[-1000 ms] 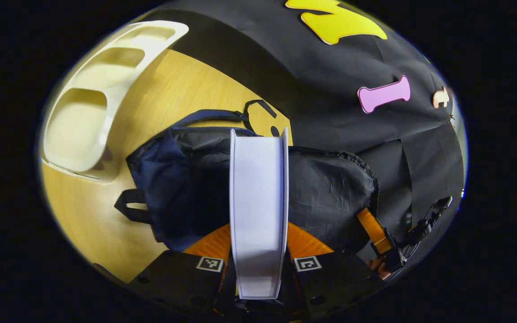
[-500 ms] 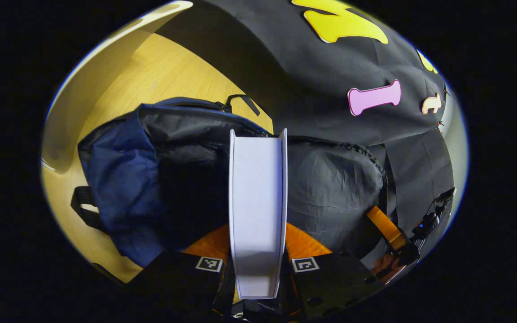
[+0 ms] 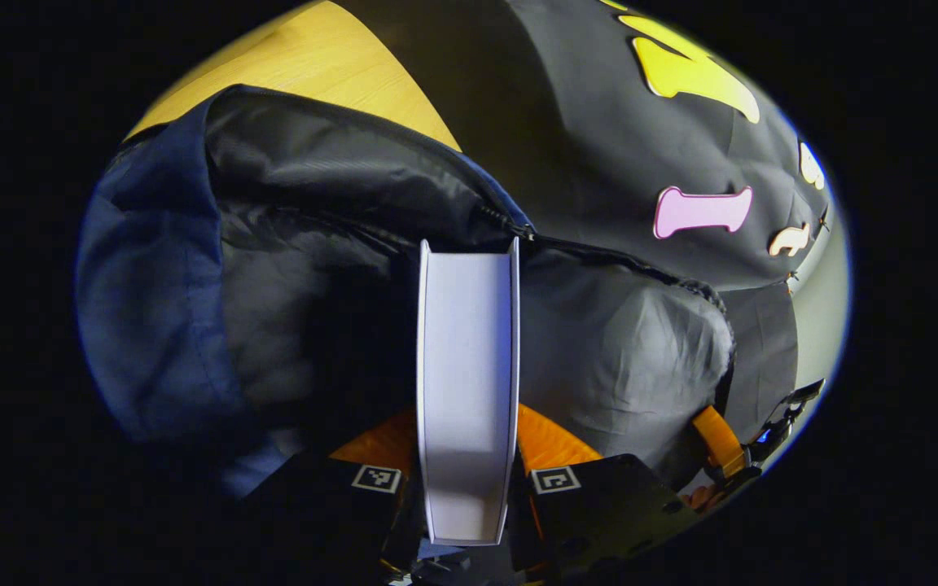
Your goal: Open the schoolbag, grab two books from the bookshelf and put them into the schoolbag.
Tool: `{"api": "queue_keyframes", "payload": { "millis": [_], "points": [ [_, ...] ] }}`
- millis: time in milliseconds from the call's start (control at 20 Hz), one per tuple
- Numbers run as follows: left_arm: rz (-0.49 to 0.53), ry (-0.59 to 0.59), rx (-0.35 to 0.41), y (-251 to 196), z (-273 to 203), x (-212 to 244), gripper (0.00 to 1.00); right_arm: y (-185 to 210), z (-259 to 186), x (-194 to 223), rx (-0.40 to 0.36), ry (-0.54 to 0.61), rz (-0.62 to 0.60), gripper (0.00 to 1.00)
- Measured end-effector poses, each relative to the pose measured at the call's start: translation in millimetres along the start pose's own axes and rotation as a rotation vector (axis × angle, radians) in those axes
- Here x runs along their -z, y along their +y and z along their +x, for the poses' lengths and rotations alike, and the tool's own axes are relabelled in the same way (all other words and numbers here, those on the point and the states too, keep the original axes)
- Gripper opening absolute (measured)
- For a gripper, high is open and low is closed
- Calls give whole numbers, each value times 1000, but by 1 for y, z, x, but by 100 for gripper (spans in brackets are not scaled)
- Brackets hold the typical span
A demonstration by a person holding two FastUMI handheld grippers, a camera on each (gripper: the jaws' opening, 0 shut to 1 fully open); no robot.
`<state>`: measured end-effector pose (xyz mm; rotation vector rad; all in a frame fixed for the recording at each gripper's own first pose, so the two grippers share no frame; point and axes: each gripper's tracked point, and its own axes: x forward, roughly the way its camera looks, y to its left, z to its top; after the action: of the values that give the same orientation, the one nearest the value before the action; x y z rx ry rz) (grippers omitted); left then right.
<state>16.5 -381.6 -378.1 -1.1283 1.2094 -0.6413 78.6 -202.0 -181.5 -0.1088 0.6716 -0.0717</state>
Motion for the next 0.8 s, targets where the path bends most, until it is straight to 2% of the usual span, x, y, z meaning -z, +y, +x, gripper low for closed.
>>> {"api": "queue_keyframes", "payload": {
  "millis": [50,150,250,300,350,400,450,600,650,700,800],
  "points": [
    [-10,7,-1,1,1,-1,41,1,1,2,-3,3,1,0],
    [-40,45,-18,7,2,2,51,3,3,5,-7,13,3,0],
    [-56,75,-61,15,3,3,54,5,6,6,-6,17,1,0],
    [-58,87,-85,17,6,3,67,6,7,6,-5,16,-3,0],
    [-57,101,-131,22,5,4,61,7,8,6,-5,17,-8,0],
    [-51,123,-184,30,1,8,75,9,9,7,-5,19,-9,0],
    [-53,146,-231,35,-5,10,71,11,10,8,-7,22,-7,0],
    [-34,210,-383,43,-30,17,87,16,12,9,-11,25,2,0],
    [-10,218,-427,42,-41,16,89,17,13,10,-10,25,-2,0],
    [20,225,-468,39,-54,17,98,18,12,10,-11,25,-3,0],
    [108,246,-540,33,-77,16,99,21,12,11,-9,21,-6,0]
  ]
}}
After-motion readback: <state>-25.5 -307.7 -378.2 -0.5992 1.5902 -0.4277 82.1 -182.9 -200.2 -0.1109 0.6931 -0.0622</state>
